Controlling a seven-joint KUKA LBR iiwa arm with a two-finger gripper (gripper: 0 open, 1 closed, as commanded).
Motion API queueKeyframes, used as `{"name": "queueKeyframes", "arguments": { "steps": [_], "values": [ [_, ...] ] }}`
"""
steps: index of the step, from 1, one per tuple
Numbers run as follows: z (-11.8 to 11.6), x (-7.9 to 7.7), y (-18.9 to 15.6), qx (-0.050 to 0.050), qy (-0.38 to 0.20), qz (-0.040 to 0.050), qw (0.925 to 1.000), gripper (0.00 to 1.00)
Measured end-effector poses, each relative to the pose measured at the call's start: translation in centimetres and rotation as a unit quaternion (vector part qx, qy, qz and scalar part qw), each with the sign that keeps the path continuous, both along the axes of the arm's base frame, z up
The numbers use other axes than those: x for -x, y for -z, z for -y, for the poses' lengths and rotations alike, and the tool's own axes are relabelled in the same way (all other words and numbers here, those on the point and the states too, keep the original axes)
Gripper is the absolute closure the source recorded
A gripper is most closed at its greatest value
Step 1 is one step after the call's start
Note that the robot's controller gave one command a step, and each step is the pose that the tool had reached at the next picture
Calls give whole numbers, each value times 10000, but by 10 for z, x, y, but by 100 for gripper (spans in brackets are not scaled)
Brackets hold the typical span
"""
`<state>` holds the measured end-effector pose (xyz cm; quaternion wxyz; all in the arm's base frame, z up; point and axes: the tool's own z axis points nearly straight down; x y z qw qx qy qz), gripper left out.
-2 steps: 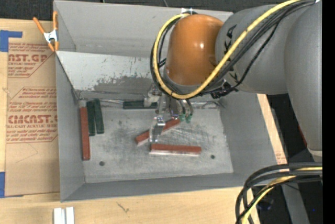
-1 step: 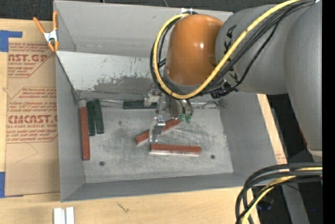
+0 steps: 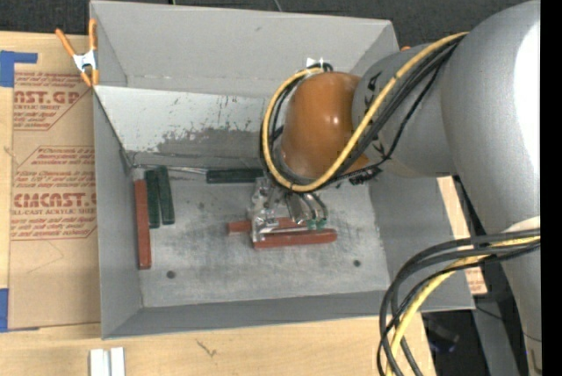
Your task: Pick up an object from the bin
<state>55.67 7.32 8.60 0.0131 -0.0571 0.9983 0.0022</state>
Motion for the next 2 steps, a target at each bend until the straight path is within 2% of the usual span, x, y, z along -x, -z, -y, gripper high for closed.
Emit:
{"name": "queueKeyframes", "arguments": {
  "steps": [1,2],
  "values": [
    [0,0,0,-1,0,0,10000,100],
    [-7,4,-24,22,26,-135,9999,100]
  ]
}}
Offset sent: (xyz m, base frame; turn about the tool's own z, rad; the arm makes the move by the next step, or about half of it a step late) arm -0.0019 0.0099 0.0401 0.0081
